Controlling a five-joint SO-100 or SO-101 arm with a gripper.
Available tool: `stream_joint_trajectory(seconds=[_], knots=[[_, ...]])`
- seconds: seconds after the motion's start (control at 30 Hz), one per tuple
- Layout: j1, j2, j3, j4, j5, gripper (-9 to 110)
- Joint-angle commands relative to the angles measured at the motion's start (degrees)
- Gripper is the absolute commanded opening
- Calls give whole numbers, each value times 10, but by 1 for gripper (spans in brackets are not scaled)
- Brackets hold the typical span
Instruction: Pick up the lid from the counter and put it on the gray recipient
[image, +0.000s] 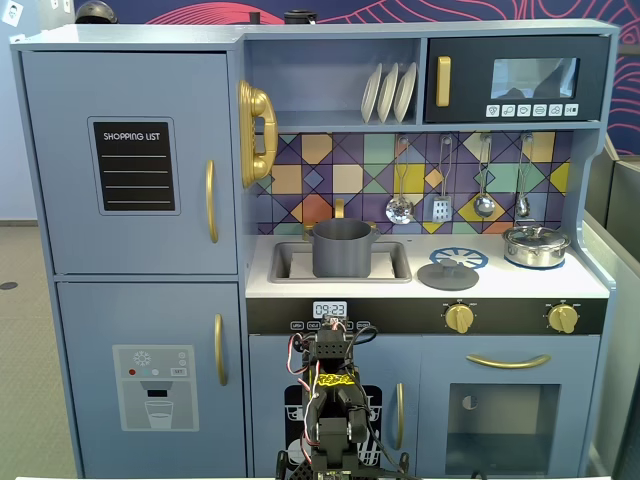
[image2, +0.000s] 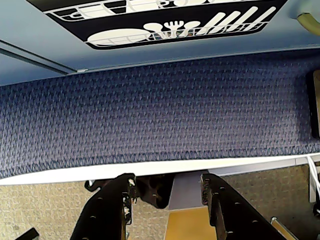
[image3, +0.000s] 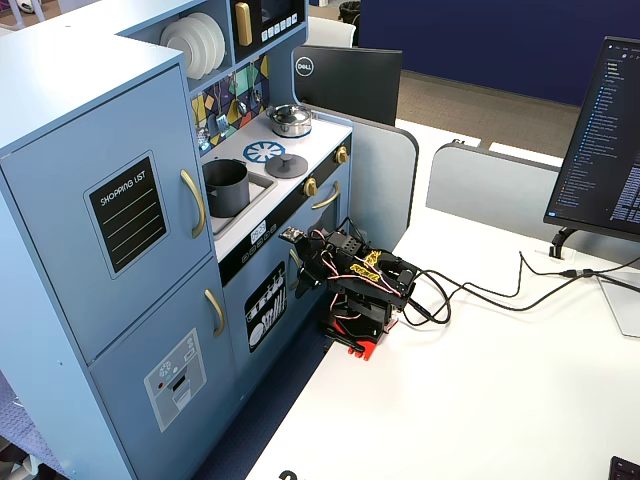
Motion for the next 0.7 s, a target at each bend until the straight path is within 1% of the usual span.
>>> stream_joint_trajectory(seconds=[0.0,0.33,0.4,0.47,0.53,0.67], knots=[[91,-4,-2,105,-23,0],[90,-4,-2,105,-25,0],[90,-4,-2,105,-12,0],[97,-4,-7,78,15,0],[105,-25,-34,23,24,0],[100,-118,-159,-71,17,0]])
